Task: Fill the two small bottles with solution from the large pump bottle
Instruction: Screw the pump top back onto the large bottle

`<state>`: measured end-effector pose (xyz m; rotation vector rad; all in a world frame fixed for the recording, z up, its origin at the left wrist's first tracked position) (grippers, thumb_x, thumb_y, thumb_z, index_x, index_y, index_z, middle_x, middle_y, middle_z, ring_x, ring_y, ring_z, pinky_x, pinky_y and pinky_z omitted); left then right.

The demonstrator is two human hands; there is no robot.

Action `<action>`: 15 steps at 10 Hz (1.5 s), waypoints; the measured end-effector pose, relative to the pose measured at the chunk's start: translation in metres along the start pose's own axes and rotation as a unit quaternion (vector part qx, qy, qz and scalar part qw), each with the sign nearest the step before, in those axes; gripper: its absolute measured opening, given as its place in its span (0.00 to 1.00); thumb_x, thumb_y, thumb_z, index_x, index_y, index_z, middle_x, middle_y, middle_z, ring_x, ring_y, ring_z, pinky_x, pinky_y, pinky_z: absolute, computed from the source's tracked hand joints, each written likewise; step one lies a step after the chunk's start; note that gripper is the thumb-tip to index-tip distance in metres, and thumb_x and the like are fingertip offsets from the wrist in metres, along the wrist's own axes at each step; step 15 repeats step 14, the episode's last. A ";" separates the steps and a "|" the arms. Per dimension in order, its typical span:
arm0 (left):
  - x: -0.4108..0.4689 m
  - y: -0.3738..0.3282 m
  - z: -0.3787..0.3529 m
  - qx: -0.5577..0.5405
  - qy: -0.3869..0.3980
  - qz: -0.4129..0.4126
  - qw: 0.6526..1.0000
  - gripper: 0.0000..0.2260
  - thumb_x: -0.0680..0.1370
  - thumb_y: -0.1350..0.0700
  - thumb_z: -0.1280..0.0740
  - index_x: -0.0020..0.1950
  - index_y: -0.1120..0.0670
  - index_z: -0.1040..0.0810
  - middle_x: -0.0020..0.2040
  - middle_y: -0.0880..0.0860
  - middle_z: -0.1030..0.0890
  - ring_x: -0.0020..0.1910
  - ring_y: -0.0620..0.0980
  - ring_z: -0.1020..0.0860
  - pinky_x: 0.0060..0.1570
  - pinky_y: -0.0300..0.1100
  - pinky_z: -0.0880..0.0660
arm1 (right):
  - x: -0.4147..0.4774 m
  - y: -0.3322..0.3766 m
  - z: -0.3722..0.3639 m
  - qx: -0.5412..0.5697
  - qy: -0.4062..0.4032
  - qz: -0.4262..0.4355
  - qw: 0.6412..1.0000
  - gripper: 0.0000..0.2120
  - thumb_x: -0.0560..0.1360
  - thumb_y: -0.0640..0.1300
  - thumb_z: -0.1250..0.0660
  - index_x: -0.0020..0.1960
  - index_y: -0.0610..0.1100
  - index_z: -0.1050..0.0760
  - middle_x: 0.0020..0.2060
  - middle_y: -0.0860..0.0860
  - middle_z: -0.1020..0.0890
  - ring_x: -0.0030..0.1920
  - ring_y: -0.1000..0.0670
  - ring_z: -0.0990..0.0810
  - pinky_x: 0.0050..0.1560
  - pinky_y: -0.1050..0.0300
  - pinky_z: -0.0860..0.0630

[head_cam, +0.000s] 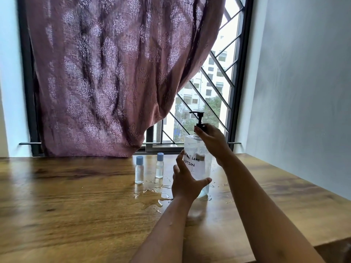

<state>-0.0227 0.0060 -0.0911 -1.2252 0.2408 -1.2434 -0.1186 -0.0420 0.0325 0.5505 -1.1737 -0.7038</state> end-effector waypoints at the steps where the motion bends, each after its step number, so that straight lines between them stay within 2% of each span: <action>1: 0.000 -0.001 -0.003 0.000 0.009 -0.002 1.000 0.48 0.63 0.45 0.23 0.72 0.43 0.53 0.66 0.56 0.34 0.64 0.58 0.31 0.59 0.54 0.28 | 0.002 -0.009 0.007 0.011 -0.030 -0.025 0.999 0.14 0.71 0.55 0.30 0.51 0.47 0.22 0.46 0.50 0.16 0.49 0.47 0.18 0.56 0.42 0.23; 2: -0.001 -0.002 -0.003 0.003 0.010 -0.004 1.000 0.48 0.63 0.45 0.23 0.72 0.43 0.53 0.67 0.56 0.34 0.65 0.58 0.31 0.59 0.54 0.28 | 0.002 -0.013 0.008 0.000 -0.057 -0.039 0.998 0.18 0.66 0.60 0.30 0.49 0.49 0.23 0.45 0.51 0.16 0.47 0.47 0.18 0.54 0.41 0.23; 3: -0.002 -0.004 -0.003 0.014 0.003 -0.004 1.000 0.49 0.64 0.44 0.23 0.72 0.43 0.54 0.66 0.56 0.34 0.64 0.59 0.30 0.58 0.54 0.28 | -0.006 -0.006 0.010 -0.031 -0.106 -0.024 0.994 0.18 0.69 0.61 0.32 0.49 0.48 0.24 0.47 0.49 0.18 0.50 0.45 0.19 0.55 0.43 0.24; 4: -0.002 -0.003 -0.003 0.028 -0.003 0.001 1.000 0.50 0.64 0.43 0.24 0.74 0.45 0.55 0.67 0.56 0.35 0.65 0.60 0.30 0.57 0.53 0.28 | -0.026 -0.008 0.003 -0.098 -0.119 -0.027 0.988 0.30 0.65 0.67 0.32 0.60 0.53 0.32 0.61 0.47 0.27 0.63 0.43 0.29 0.61 0.45 0.29; 5: 0.000 0.001 -0.005 0.032 0.005 0.005 0.999 0.50 0.65 0.45 0.24 0.75 0.47 0.57 0.68 0.57 0.36 0.65 0.60 0.30 0.57 0.54 0.28 | -0.054 -0.024 -0.010 -0.134 -0.092 -0.041 0.986 0.44 0.62 0.63 0.27 0.70 0.58 0.47 0.67 0.45 0.35 0.66 0.42 0.32 0.61 0.42 0.31; 6: -0.001 0.002 -0.009 0.039 0.022 -0.006 0.999 0.53 0.64 0.46 0.23 0.75 0.46 0.58 0.69 0.57 0.36 0.67 0.59 0.31 0.59 0.54 0.28 | -0.054 -0.032 -0.012 -0.111 -0.074 -0.023 0.991 0.49 0.64 0.55 0.24 0.73 0.58 0.53 0.65 0.42 0.33 0.54 0.52 0.23 0.64 0.41 0.32; 7: 0.001 0.005 -0.008 0.032 0.028 -0.003 0.999 0.55 0.62 0.47 0.21 0.74 0.44 0.59 0.69 0.55 0.36 0.68 0.57 0.33 0.60 0.53 0.28 | -0.040 -0.045 -0.013 -0.049 -0.044 -0.040 0.997 0.51 0.63 0.52 0.22 0.73 0.57 0.54 0.65 0.42 0.30 0.48 0.55 0.23 0.63 0.45 0.29; 8: 0.002 0.008 -0.006 0.039 0.019 -0.001 0.999 0.52 0.64 0.50 0.22 0.74 0.42 0.57 0.68 0.52 0.34 0.67 0.54 0.34 0.61 0.51 0.28 | -0.032 -0.069 -0.017 0.002 0.009 -0.075 0.997 0.46 0.66 0.51 0.24 0.73 0.55 0.51 0.65 0.45 0.30 0.58 0.48 0.26 0.61 0.44 0.26; 9: 0.004 0.009 -0.009 0.073 0.013 -0.003 0.997 0.47 0.66 0.51 0.24 0.74 0.45 0.54 0.68 0.51 0.35 0.67 0.53 0.35 0.60 0.49 0.29 | -0.025 -0.090 -0.021 0.072 0.049 -0.108 0.990 0.45 0.64 0.56 0.24 0.72 0.58 0.48 0.67 0.45 0.32 0.64 0.44 0.29 0.63 0.40 0.28; 10: 0.007 0.011 -0.008 0.090 0.000 -0.005 0.996 0.43 0.67 0.52 0.25 0.73 0.47 0.48 0.69 0.51 0.34 0.67 0.53 0.34 0.60 0.49 0.29 | -0.017 -0.106 -0.029 0.163 0.073 -0.127 0.976 0.43 0.65 0.52 0.24 0.72 0.57 0.44 0.67 0.45 0.31 0.65 0.44 0.28 0.65 0.41 0.29; 11: 0.011 0.014 -0.008 0.093 -0.003 -0.005 0.996 0.41 0.67 0.53 0.26 0.73 0.49 0.45 0.69 0.51 0.33 0.67 0.54 0.34 0.63 0.47 0.31 | -0.008 -0.114 -0.037 0.220 0.097 -0.136 0.961 0.36 0.70 0.43 0.28 0.72 0.51 0.42 0.64 0.44 0.26 0.61 0.45 0.24 0.62 0.45 0.27; 12: 0.011 0.015 -0.009 0.097 -0.005 -0.004 0.995 0.39 0.68 0.53 0.27 0.73 0.48 0.44 0.69 0.50 0.34 0.67 0.53 0.34 0.62 0.47 0.30 | -0.002 -0.117 -0.041 0.236 0.114 -0.143 0.954 0.32 0.72 0.41 0.30 0.71 0.49 0.41 0.62 0.44 0.26 0.59 0.46 0.23 0.57 0.52 0.25; 13: 0.011 0.014 -0.009 0.102 -0.001 -0.011 0.995 0.37 0.68 0.53 0.27 0.72 0.47 0.43 0.69 0.50 0.34 0.67 0.53 0.34 0.61 0.46 0.30 | -0.001 -0.118 -0.046 0.239 0.140 -0.156 0.948 0.29 0.72 0.41 0.31 0.69 0.49 0.39 0.63 0.44 0.26 0.59 0.46 0.24 0.54 0.54 0.25; 14: 0.004 0.008 0.000 0.119 -0.010 -0.018 0.993 0.36 0.69 0.53 0.28 0.72 0.48 0.43 0.69 0.52 0.34 0.67 0.54 0.34 0.62 0.47 0.30 | -0.011 -0.122 -0.044 0.171 0.159 -0.172 0.957 0.43 0.69 0.47 0.28 0.75 0.52 0.50 0.70 0.51 0.34 0.69 0.48 0.34 0.66 0.46 0.34; 15: 0.004 0.008 0.000 0.119 -0.010 -0.018 0.993 0.36 0.69 0.53 0.28 0.72 0.48 0.43 0.69 0.52 0.34 0.67 0.54 0.34 0.62 0.47 0.30 | -0.011 -0.122 -0.044 0.171 0.159 -0.172 0.957 0.43 0.69 0.47 0.28 0.75 0.52 0.50 0.70 0.51 0.34 0.69 0.48 0.34 0.66 0.46 0.34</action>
Point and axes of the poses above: each hand's wrist, its own x-axis towards the middle knuckle, its own z-axis out of the back of the hand, y = z × x, the point moved 10 cm from there along x, towards the middle knuckle
